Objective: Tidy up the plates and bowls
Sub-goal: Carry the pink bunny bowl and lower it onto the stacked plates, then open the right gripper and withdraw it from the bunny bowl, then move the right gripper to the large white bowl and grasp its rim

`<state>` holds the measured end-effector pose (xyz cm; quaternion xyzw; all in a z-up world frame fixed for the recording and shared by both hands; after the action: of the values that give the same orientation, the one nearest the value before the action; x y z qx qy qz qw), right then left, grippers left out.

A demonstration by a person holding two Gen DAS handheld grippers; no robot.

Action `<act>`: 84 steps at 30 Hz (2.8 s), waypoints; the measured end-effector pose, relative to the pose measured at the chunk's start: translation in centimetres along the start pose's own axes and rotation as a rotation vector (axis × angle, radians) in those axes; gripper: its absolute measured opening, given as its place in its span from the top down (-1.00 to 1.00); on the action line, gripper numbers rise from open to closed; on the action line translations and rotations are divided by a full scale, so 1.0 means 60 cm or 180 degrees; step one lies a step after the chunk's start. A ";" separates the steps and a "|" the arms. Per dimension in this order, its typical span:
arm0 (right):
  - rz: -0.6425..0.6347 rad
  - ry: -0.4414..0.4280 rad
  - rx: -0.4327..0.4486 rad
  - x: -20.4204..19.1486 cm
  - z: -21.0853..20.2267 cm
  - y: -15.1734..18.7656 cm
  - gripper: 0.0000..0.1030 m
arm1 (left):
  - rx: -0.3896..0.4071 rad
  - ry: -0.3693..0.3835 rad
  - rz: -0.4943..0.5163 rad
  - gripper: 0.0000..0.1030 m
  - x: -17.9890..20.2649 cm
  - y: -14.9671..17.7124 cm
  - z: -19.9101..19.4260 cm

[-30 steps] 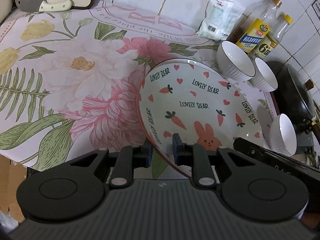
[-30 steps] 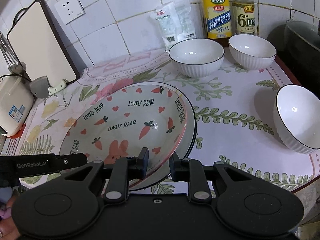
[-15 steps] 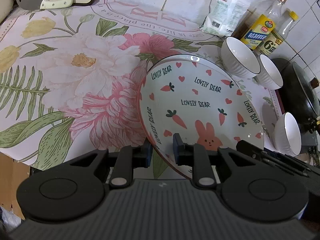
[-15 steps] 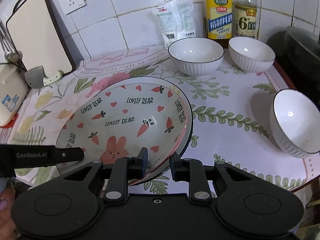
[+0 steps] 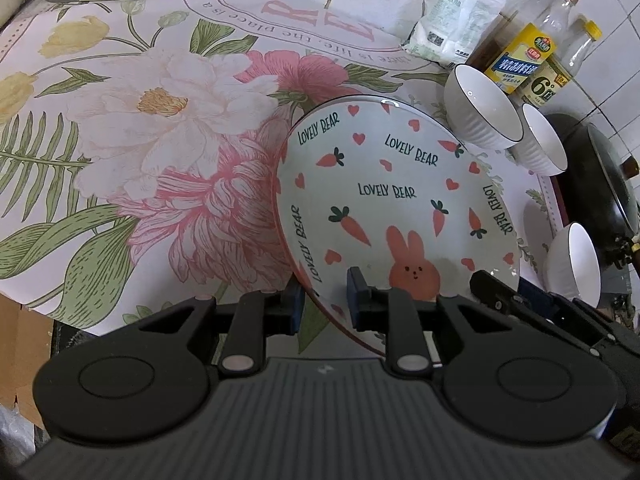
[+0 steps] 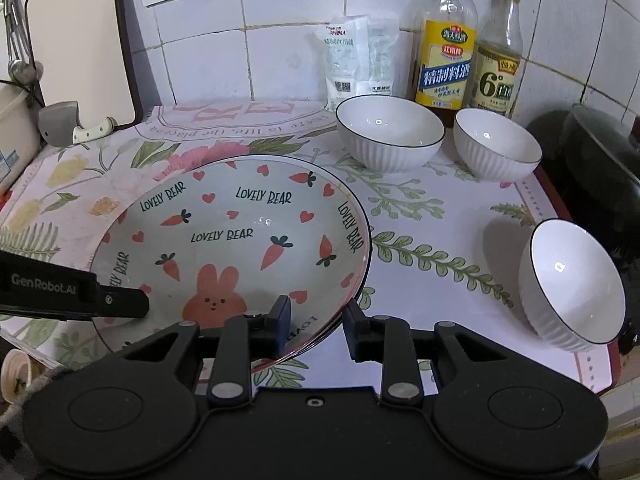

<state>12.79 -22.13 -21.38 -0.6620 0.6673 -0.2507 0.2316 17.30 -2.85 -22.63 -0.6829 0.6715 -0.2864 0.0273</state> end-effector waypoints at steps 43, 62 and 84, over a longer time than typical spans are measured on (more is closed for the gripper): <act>-0.0133 -0.0411 0.0569 0.114 -0.217 0.049 0.09 | 0.0398 0.0183 0.0710 0.21 0.091 0.066 -0.168; -0.0012 -0.0087 0.1107 0.229 -0.225 0.116 -0.24 | 0.0572 0.0478 0.1414 0.06 0.257 0.103 -0.148; 0.0243 0.0219 0.1128 0.302 -0.033 0.170 -0.70 | 0.0538 0.0672 0.1498 -0.45 0.423 0.096 0.036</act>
<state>3.39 -40.19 -25.95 -0.5761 0.6448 -0.3778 0.3310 11.37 -27.87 -17.88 -0.4697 0.7845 -0.3969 0.0798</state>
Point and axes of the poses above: each gripper's, at about its wrist camera, not at the fingertips, and z roughly the way its jaws point, x to its right, y to its underside, the point moved 4 cm from there along z, roughly the way its jaws point, and after that the axes turned 1 degree about -z, right-handed, at the moved point
